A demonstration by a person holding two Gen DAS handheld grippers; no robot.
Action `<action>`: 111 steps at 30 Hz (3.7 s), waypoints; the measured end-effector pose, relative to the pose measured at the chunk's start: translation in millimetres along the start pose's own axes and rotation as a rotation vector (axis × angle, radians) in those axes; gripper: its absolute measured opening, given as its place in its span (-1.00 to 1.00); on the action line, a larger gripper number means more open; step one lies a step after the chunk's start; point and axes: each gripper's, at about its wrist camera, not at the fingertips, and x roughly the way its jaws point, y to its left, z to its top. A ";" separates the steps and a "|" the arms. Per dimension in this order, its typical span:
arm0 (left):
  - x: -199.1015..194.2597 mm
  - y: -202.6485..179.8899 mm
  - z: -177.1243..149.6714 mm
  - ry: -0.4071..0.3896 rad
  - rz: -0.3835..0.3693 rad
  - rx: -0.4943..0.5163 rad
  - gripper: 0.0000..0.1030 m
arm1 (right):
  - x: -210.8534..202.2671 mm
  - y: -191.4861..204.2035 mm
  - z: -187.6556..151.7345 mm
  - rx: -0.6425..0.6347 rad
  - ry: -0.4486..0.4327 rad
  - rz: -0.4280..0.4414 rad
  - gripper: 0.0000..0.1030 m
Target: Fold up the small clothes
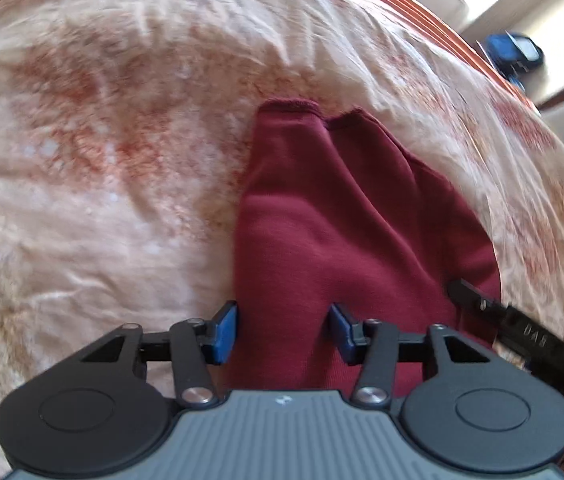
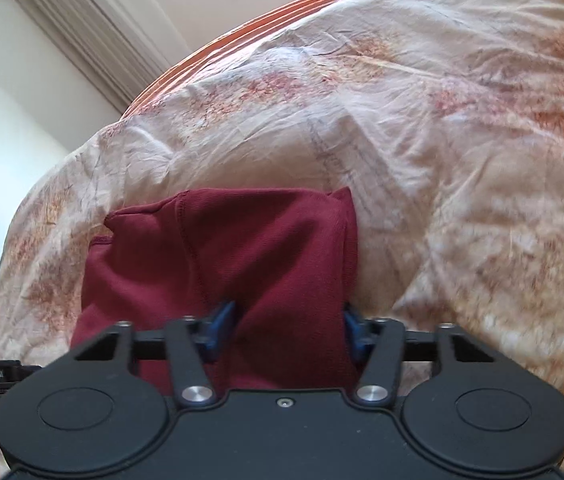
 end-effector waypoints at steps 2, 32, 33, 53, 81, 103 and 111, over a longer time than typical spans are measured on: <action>-2.5 -0.8 0.8 0.002 0.008 0.003 -0.33 | -3.4 4.9 -1.2 0.010 -0.010 -0.009 -0.38; -184.5 61.0 -38.8 -0.144 0.121 0.166 -0.59 | -90.1 182.0 -74.7 -0.151 -0.064 0.099 -0.73; -184.0 68.3 -39.8 -0.141 0.123 0.156 -0.59 | -86.6 186.6 -79.0 -0.157 -0.056 0.099 -0.73; -194.0 123.5 -64.7 -0.223 0.223 0.073 0.78 | -87.7 213.2 -115.4 -0.279 -0.111 -0.043 0.51; -346.5 83.7 -263.8 -0.524 0.340 0.183 0.99 | -326.1 216.3 -224.1 -0.429 -0.419 -0.012 0.99; -347.0 141.4 -287.4 -0.466 0.276 0.277 0.99 | -322.2 243.3 -309.9 -0.361 -0.349 -0.152 0.99; -346.1 143.3 -286.6 -0.459 0.274 0.280 0.99 | -320.8 245.3 -311.9 -0.350 -0.337 -0.162 0.99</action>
